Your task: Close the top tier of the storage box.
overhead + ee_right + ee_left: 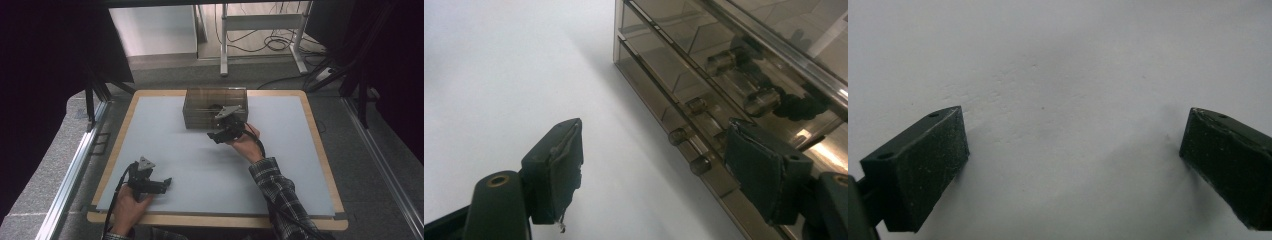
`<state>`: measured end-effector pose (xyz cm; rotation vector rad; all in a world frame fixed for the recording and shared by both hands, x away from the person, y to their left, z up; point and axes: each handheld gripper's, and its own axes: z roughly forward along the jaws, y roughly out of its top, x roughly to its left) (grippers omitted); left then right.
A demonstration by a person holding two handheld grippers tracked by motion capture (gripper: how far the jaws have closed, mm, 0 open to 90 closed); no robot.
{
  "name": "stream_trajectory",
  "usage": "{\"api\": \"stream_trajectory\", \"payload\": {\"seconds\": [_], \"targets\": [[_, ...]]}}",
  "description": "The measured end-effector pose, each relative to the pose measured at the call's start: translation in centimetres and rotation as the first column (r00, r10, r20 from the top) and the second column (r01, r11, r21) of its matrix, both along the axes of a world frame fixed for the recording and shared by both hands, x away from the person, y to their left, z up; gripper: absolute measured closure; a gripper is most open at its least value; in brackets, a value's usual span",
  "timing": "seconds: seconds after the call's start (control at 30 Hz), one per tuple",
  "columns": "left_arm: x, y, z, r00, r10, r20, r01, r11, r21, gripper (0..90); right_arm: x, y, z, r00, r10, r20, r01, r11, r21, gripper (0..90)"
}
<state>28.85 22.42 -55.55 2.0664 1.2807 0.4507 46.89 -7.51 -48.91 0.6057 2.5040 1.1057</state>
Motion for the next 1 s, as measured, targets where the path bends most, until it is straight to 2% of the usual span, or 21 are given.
{"api": "stream_trajectory", "payload": {"seconds": [1.0], "targets": [[0.0,0.0,0.0,1.0,0.0,0.0,0.0,1.0,-0.001,0.0,-2.1,-0.5,0.0,0.9997,0.023,0.003,-0.023,1.0,-0.004,23.1]]}}
